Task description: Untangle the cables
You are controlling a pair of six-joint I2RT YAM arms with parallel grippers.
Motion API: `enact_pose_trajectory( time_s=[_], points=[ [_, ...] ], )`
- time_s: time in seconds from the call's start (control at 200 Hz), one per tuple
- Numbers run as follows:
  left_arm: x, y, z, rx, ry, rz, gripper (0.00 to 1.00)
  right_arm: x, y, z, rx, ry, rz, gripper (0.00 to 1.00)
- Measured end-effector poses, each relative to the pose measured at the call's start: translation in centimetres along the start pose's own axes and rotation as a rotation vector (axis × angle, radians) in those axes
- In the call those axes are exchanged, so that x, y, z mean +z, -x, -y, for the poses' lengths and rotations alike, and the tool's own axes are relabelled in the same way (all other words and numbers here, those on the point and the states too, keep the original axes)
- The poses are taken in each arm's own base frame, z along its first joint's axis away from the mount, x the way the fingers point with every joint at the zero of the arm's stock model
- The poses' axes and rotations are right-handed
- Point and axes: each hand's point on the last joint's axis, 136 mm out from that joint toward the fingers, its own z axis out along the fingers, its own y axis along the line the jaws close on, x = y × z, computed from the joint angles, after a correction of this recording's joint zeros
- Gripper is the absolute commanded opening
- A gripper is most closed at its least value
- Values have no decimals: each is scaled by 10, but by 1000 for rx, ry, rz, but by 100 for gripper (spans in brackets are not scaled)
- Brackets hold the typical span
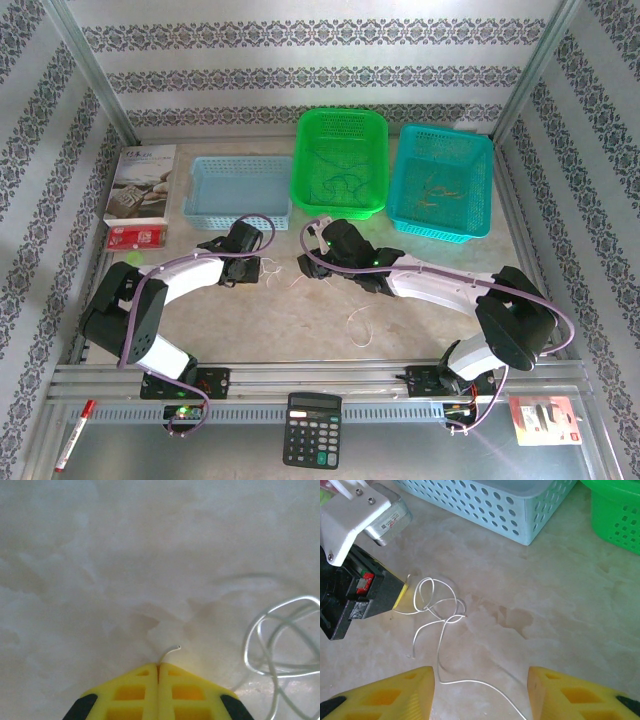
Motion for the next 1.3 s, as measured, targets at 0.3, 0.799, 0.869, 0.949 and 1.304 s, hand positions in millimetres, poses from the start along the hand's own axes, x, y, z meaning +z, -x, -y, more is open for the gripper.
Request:
enact_pose_trajectory(
  time_s=[0.3,0.799,0.869,0.949,1.304],
  points=[
    [-50,32,6,-21,-67,165,0,-1,-1,-5,0,25,-6,54],
    [-198,110,38,-51,-347,515,0,3,15,-30,41,171,61,60],
    [-204,112,40,-52,-366,522,0,-1,13,-31,46,181,70,60],
    [-207,113,42,-55,-381,524,0,-9,13,-30,57,191,84,62],
    [-209,110,48,-58,-411,515,0,-46,41,-30,143,252,210,70]
  ],
)
